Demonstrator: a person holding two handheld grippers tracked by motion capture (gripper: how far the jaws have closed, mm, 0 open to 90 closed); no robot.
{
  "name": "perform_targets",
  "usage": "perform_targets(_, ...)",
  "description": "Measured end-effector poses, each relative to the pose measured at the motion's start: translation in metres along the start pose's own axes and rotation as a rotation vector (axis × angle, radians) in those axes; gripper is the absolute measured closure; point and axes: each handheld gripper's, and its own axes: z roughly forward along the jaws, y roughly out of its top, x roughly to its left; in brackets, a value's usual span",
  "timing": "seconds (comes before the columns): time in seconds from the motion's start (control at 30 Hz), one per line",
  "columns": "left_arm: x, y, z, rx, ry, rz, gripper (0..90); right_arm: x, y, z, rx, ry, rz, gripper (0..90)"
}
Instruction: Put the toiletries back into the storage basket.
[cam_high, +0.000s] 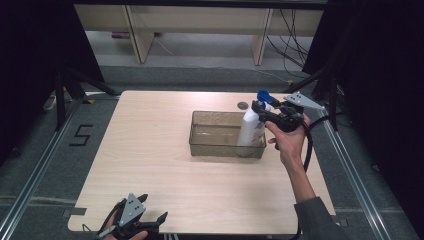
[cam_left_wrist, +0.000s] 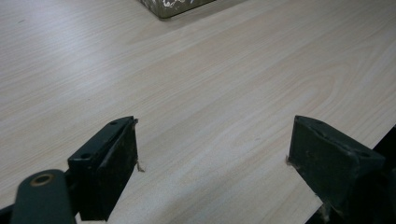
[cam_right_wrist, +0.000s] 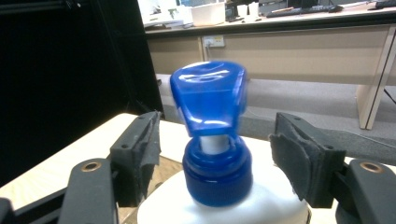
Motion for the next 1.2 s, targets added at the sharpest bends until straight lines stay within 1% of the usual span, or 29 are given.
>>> perform_targets(0.03,-0.001,0.000,0.000,-0.004,0.001,-0.010,15.3,0.000,0.000,-0.001,-0.003,0.009,0.012,31.9)
perform_targets(0.07,-0.001,0.000,0.000,-0.006,-0.006,-0.004,15.3,-0.001,0.000,-0.003,-0.002,-0.002,0.006,31.1)
perform_targets(0.1,-0.001,0.000,0.000,-0.006,-0.005,-0.005,15.3,-0.001,-0.001,-0.005,-0.007,0.005,0.010,30.3)
perform_targets(0.13,-0.001,0.000,0.000,0.000,-0.002,-0.005,15.3,-0.001,-0.001,-0.006,0.001,-0.003,0.014,29.8)
perform_targets(0.17,-0.001,0.000,0.000,-0.001,-0.003,-0.005,15.3,-0.002,-0.001,-0.009,-0.010,0.002,0.018,29.3)
perform_targets(0.23,-0.001,0.000,0.000,-0.001,-0.002,-0.007,15.3,-0.003,-0.002,-0.012,-0.003,0.004,0.024,28.3)
perform_targets(0.37,-0.001,0.000,0.000,-0.002,-0.001,-0.005,15.3,-0.004,-0.003,-0.019,-0.012,0.001,0.033,27.3)
perform_targets(0.43,-0.001,0.000,0.000,-0.003,-0.001,-0.006,15.3,-0.003,-0.003,-0.022,-0.027,0.013,0.044,27.1)
perform_targets(0.5,-0.001,0.000,0.000,-0.002,-0.001,-0.007,15.3,-0.002,-0.004,-0.024,-0.019,0.015,0.042,26.5)
perform_targets(0.53,-0.001,0.000,0.000,0.001,0.001,-0.003,15.3,-0.001,-0.004,-0.026,-0.010,0.006,0.037,26.5)
perform_targets(0.57,0.000,0.000,0.000,0.001,0.002,-0.002,15.2,-0.001,-0.005,-0.026,-0.013,0.001,0.031,26.4)
perform_targets(0.6,0.000,0.000,0.000,0.004,0.005,0.002,15.2,-0.001,-0.005,-0.027,-0.022,0.007,0.024,26.2)
perform_targets(0.63,-0.001,0.000,0.000,-0.008,-0.001,-0.011,15.3,0.001,-0.006,-0.028,-0.020,0.005,0.038,26.0)
perform_targets(0.67,0.000,0.000,-0.001,0.002,0.001,0.001,15.3,0.001,-0.006,-0.029,-0.018,0.001,0.018,26.0)
perform_targets(0.7,0.000,0.000,0.000,-0.001,-0.003,0.002,15.3,0.003,-0.006,-0.031,-0.009,-0.001,0.031,25.8)
perform_targets(0.73,0.000,0.000,0.000,-0.009,-0.003,-0.005,15.3,0.003,-0.007,-0.033,-0.010,-0.004,0.017,25.8)
perform_targets(0.77,0.000,0.000,0.000,-0.010,-0.002,-0.006,15.3,0.004,-0.007,-0.034,-0.004,-0.001,0.027,25.7)
perform_targets(0.8,0.001,0.000,-0.002,0.002,0.001,0.005,15.3,0.003,-0.007,-0.036,0.002,-0.013,0.010,25.6)
perform_targets(0.83,0.000,0.000,-0.001,-0.004,0.000,-0.001,15.3,0.003,-0.008,-0.037,-0.011,-0.009,0.009,25.6)
perform_targets(0.87,0.000,0.000,-0.001,-0.003,0.001,-0.002,15.3,0.004,-0.008,-0.039,-0.011,-0.009,0.007,25.6)
perform_targets(0.9,0.000,0.000,-0.001,-0.003,0.000,0.001,15.3,0.005,-0.009,-0.040,-0.013,-0.001,0.024,25.6)
perform_targets(0.93,0.000,0.000,0.000,-0.008,-0.003,-0.003,15.3,0.005,-0.009,-0.041,-0.021,0.001,0.011,25.6)
perform_targets(0.97,-0.001,0.000,0.000,-0.015,-0.004,-0.011,15.3,0.006,-0.010,-0.042,-0.017,-0.005,0.017,25.6)
perform_targets(1.0,0.000,0.000,0.000,-0.010,-0.004,-0.006,15.3,0.007,-0.012,-0.044,-0.014,-0.001,0.014,25.5)
perform_targets(1.03,0.000,0.000,0.000,-0.009,-0.003,-0.007,15.3,0.007,-0.013,-0.046,-0.011,-0.006,0.010,25.6)
perform_targets(1.07,0.000,0.000,0.000,-0.010,-0.002,-0.007,15.3,0.009,-0.015,-0.048,-0.017,0.001,0.015,25.5)
perform_targets(1.13,0.000,0.000,-0.001,-0.005,0.000,-0.004,15.3,0.011,-0.020,-0.050,-0.004,0.000,0.015,25.5)
perform_targets(1.17,0.000,0.000,-0.002,0.000,0.006,-0.003,15.3,0.012,-0.022,-0.052,-0.001,-0.010,0.018,25.6)
perform_targets(1.2,0.000,0.000,-0.003,-0.001,0.006,-0.001,15.3,0.013,-0.025,-0.054,0.000,-0.004,0.010,25.6)
